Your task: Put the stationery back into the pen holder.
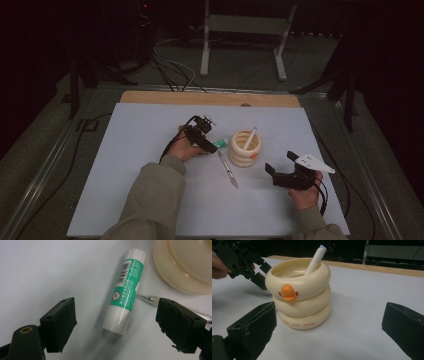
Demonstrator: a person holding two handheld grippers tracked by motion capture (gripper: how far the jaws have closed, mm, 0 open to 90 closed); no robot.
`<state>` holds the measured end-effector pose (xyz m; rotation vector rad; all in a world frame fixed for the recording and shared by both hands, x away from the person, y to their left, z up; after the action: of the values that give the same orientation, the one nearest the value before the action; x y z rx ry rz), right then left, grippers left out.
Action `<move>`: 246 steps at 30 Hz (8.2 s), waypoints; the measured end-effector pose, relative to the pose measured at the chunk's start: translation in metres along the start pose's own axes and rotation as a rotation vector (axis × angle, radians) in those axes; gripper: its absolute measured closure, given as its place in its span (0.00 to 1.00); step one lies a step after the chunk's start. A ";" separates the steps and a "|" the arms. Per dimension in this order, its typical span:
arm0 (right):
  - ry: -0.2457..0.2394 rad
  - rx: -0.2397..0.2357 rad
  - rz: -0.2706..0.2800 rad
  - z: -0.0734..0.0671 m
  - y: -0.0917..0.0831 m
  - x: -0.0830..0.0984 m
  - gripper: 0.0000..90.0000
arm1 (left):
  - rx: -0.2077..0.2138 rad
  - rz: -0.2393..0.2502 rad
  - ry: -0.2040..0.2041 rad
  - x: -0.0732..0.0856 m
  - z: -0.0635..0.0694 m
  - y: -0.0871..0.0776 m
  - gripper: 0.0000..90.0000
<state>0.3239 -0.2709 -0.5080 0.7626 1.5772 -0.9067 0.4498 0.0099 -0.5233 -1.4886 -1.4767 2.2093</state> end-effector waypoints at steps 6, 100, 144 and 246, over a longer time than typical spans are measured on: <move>0.001 -0.001 0.000 0.000 0.000 0.000 0.00 | 0.018 -0.006 0.005 0.002 -0.001 0.001 0.19; 0.012 -0.011 -0.004 0.000 0.001 0.000 0.00 | 0.025 0.010 0.037 0.007 0.002 0.008 0.73; 0.013 -0.007 -0.008 0.000 0.000 0.001 0.00 | 0.127 0.101 0.003 -0.006 0.010 -0.024 0.73; 0.017 -0.007 -0.018 0.001 0.001 0.002 0.00 | 0.197 0.174 0.080 -0.048 0.056 -0.071 0.73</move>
<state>0.3251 -0.2708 -0.5104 0.7541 1.6042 -0.9091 0.4039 -0.0159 -0.4354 -1.6732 -1.1086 2.2809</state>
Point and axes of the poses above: each handheld gripper's, and its own axes: y roughly forward along the jaws, x roughly out of its underside, z roughly to its right, the point moved 5 cm from there along y, roughly forward along the jaws, and after that the axes turned 13 degrees about z, right-handed, at the moved point
